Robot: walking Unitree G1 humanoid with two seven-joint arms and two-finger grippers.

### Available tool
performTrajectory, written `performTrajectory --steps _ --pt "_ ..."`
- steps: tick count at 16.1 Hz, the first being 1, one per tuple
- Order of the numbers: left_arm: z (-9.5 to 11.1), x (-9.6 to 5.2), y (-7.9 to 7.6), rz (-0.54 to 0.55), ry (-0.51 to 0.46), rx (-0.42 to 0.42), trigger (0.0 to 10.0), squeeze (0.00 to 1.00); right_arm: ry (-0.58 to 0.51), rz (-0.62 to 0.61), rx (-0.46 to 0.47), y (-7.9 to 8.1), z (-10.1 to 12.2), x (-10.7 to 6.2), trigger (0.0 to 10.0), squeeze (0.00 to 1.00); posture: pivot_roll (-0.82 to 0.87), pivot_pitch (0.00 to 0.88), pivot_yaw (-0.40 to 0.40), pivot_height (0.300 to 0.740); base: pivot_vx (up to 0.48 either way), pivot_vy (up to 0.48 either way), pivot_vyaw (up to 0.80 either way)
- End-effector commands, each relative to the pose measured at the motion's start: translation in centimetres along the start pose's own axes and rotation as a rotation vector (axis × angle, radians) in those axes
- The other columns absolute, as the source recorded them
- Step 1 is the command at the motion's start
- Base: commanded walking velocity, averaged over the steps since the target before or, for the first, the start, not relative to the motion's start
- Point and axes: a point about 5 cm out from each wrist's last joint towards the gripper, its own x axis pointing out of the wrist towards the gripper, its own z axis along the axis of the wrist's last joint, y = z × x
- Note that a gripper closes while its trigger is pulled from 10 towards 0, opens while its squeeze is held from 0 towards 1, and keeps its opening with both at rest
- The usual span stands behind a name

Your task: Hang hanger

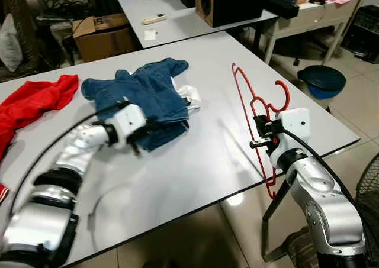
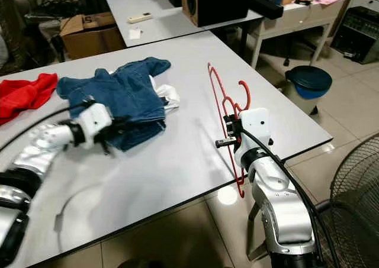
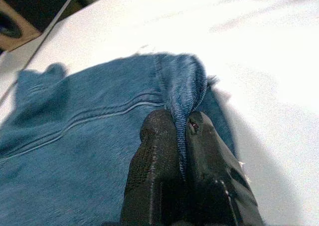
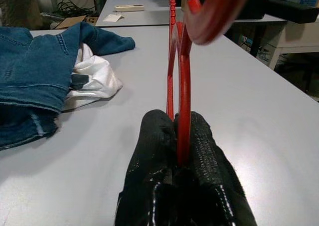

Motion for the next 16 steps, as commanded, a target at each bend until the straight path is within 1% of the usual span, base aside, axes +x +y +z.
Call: performTrajectory --steps 1,2,3,4,5,6,7,9,10,11,12,13,14,15,16 --pt "0.6 0.2 0.1 -0.004 -0.036 -0.008 10.0 0.0 -0.019 0.015 -0.004 0.3 0.4 0.1 10.0 0.0 -0.07 0.0 0.086 0.74 0.0 0.0 0.0" --pt "1.2 0.7 -0.1 -0.016 -0.076 -0.02 10.0 1.0 -0.02 0.013 0.0 0.4 0.4 0.1 10.0 0.0 -0.07 0.0 0.097 0.74 0.0 0.0 0.0" --pt "1.9 1.3 -0.1 -0.04 -0.098 -0.023 10.0 1.0 -0.02 0.007 0.007 0.4 0.3 0.0 10.0 0.0 -0.07 0.0 0.102 0.74 0.0 0.0 0.0" --pt "2.3 1.6 0.0 -0.042 -0.105 -0.02 10.0 1.0 -0.021 0.004 0.01 0.5 0.2 0.0 10.0 0.0 -0.07 0.0 0.11 0.74 0.0 0.0 0.0" --pt "2.9 2.0 0.1 -0.069 -0.115 -0.018 10.0 1.0 -0.021 0.001 0.014 0.6 0.2 -0.1 10.0 0.0 -0.07 0.0 0.122 0.74 0.0 0.0 0.0" --pt "3.0 2.3 -0.1 -0.106 -0.101 -0.015 10.0 1.0 -0.021 -0.001 0.016 0.7 0.1 -0.1 10.0 0.0 -0.08 0.0 0.132 0.74 0.0 0.0 0.0" --pt "2.7 2.4 -0.4 -0.144 -0.067 -0.006 10.0 1.0 -0.023 -0.006 0.018 0.7 0.1 -0.1 10.0 0.0 -0.08 0.0 0.138 0.74 0.0 0.0 0.0" --pt "2.6 2.5 -0.6 -0.166 -0.039 0.001 10.0 1.0 -0.025 -0.014 0.022 0.6 0.1 -0.2 10.0 0.0 -0.08 0.0 0.141 0.74 0.0 0.0 0.0" --pt "2.7 2.6 -0.5 -0.157 -0.047 -0.01 10.0 1.0 -0.025 -0.017 0.023 0.6 0.1 -0.2 10.0 0.0 -0.08 0.0 0.14 0.74 0.0 0.0 0.0" --pt "3.3 3.0 -0.4 -0.148 -0.078 -0.05 10.0 1.0 -0.022 -0.015 0.023 0.7 0.0 -0.2 10.0 0.0 -0.07 0.0 0.139 0.74 0.0 0.0 0.0" --pt "3.7 3.5 -0.4 -0.133 -0.092 -0.091 10.0 1.0 -0.022 -0.012 0.023 0.8 0.0 -0.2 10.0 0.0 -0.07 0.0 0.138 0.74 0.0 0.0 0.0" --pt "3.8 4.0 -0.5 -0.118 -0.088 -0.115 10.0 1.0 -0.023 -0.01 0.023 0.8 0.1 -0.1 10.0 0.0 -0.07 0.0 0.137 0.74 0.0 0.0 0.0" --pt "3.7 4.2 -0.7 -0.121 -0.085 -0.133 10.0 0.95 -0.024 -0.009 0.024 0.8 0.1 0.0 10.0 0.0 -0.06 0.0 0.132 0.74 0.0 0.0 0.0" --pt "3.8 4.4 -1.0 -0.122 -0.087 -0.155 10.0 0.0 -0.025 -0.008 0.024 0.9 0.1 0.0 10.0 0.0 -0.06 0.0 0.128 0.74 0.0 0.0 0.0" --pt "3.8 4.7 -1.1 -0.108 -0.087 -0.172 10.0 0.0 -0.025 -0.005 0.024 0.9 0.1 0.1 10.0 0.0 -0.06 0.0 0.127 0.74 0.0 0.0 0.0"
